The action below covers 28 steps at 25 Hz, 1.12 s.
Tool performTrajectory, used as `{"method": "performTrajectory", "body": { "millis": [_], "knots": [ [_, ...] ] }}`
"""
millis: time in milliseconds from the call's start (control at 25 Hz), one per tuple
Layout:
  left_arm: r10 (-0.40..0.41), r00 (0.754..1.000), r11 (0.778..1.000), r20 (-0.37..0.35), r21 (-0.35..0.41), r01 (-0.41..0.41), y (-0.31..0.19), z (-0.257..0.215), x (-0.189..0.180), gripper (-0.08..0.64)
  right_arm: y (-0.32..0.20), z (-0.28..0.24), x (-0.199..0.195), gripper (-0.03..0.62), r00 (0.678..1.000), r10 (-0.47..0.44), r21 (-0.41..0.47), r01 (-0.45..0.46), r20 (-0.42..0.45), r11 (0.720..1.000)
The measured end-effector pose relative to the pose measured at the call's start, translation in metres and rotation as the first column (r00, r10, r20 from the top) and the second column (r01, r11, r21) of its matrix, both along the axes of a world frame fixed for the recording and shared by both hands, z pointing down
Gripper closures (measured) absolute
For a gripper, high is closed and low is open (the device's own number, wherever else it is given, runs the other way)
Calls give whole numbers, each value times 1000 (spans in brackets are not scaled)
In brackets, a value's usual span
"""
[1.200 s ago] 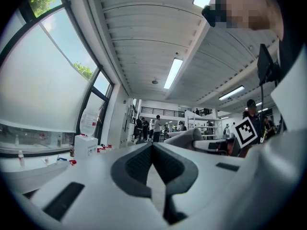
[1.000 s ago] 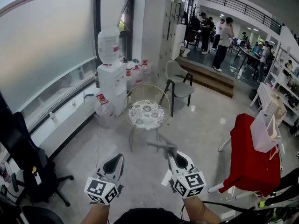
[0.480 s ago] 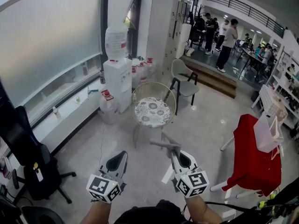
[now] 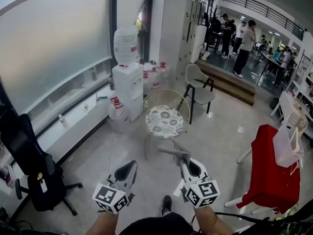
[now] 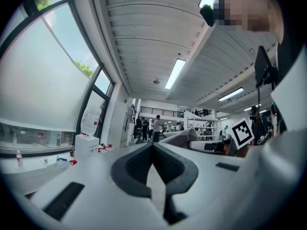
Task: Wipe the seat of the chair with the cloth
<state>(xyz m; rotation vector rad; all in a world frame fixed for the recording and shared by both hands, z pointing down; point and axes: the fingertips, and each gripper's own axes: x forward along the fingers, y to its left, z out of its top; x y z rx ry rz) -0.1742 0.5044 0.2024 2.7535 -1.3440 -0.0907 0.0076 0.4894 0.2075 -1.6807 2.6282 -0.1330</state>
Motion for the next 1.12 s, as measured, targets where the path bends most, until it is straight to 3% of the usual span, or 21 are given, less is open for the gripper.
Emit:
{"method": "performTrajectory", "body": {
  "millis": [280,640,1120],
  "knots": [
    [-37,998,999,-60,1,37,-60,-14,21,554,-67,-10,33,569,1000,-14,31,13,16,999],
    [-35,999,999,-16,-13,35,-140,-15,73,554,-146,-13,86,569,998,-2,37,0,55,999],
    [-52,999,998,-4,-34,52,-214,-10,131,554,-209,-7,144,569,998,-26,39,24,49,999]
  ]
}}
